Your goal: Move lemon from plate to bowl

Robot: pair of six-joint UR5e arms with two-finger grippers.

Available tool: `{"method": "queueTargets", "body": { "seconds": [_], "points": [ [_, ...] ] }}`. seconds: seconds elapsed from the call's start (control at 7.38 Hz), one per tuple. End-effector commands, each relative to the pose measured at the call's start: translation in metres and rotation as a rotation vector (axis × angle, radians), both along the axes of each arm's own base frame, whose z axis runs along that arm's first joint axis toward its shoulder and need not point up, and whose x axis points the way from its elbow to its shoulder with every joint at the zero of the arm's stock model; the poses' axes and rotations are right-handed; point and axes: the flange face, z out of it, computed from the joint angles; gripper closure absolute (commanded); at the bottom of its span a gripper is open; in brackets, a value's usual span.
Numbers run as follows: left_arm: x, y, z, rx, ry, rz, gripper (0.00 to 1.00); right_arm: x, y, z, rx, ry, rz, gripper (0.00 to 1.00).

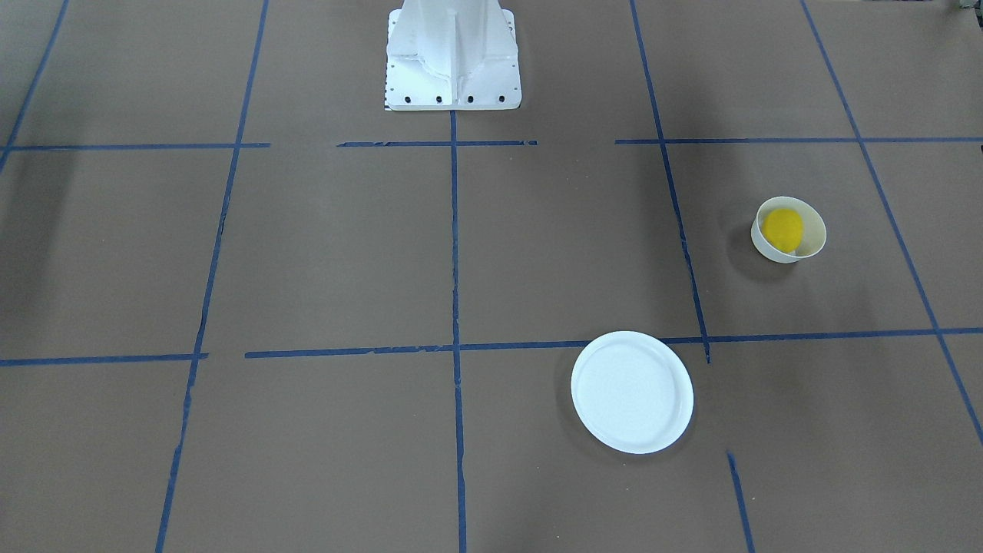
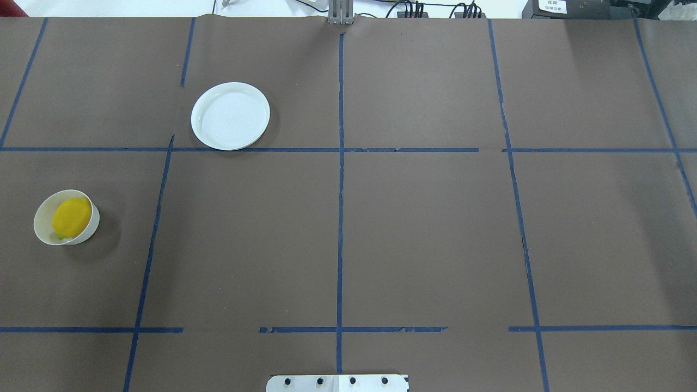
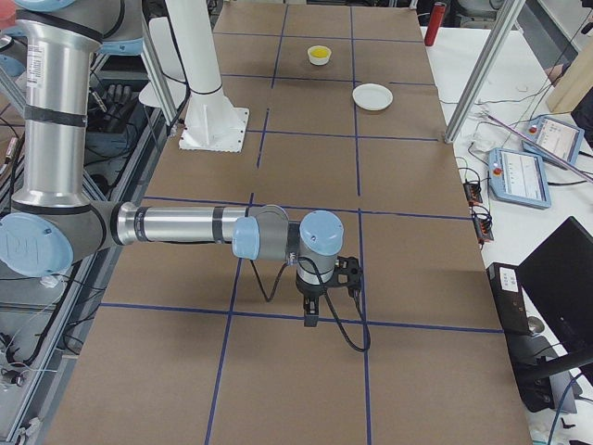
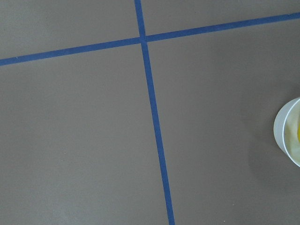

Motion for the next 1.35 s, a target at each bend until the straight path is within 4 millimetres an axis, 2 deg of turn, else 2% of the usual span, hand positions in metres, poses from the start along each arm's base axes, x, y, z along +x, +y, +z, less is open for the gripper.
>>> {"method": "queueTargets", "body": {
  "seconds": [0.0, 0.14, 0.27, 0.68, 1.08, 1.22],
  "points": [
    [-0.015, 0.004, -0.001, -0.001, -0.002, -0.036, 0.00, 0.000, 0.000, 0.000, 0.000, 0.000, 0.000, 0.00],
    [-0.027, 0.006, -0.002, -0.006, -0.002, -0.063, 0.00, 0.000, 0.000, 0.000, 0.000, 0.000, 0.000, 0.00],
    [-0.028, 0.005, 0.008, -0.027, -0.001, -0.066, 0.00, 0.000, 0.000, 0.000, 0.000, 0.000, 0.000, 0.00],
    [-0.028, 0.007, -0.001, -0.019, -0.005, -0.075, 0.00, 0.000, 0.000, 0.000, 0.000, 0.000, 0.000, 0.00],
    [-0.028, 0.005, 0.005, -0.052, -0.004, -0.097, 0.00, 0.000, 0.000, 0.000, 0.000, 0.000, 0.000, 0.00],
    [-0.028, 0.002, 0.000, -0.057, -0.005, -0.109, 0.00, 0.000, 0.000, 0.000, 0.000, 0.000, 0.000, 0.00]
  ]
}}
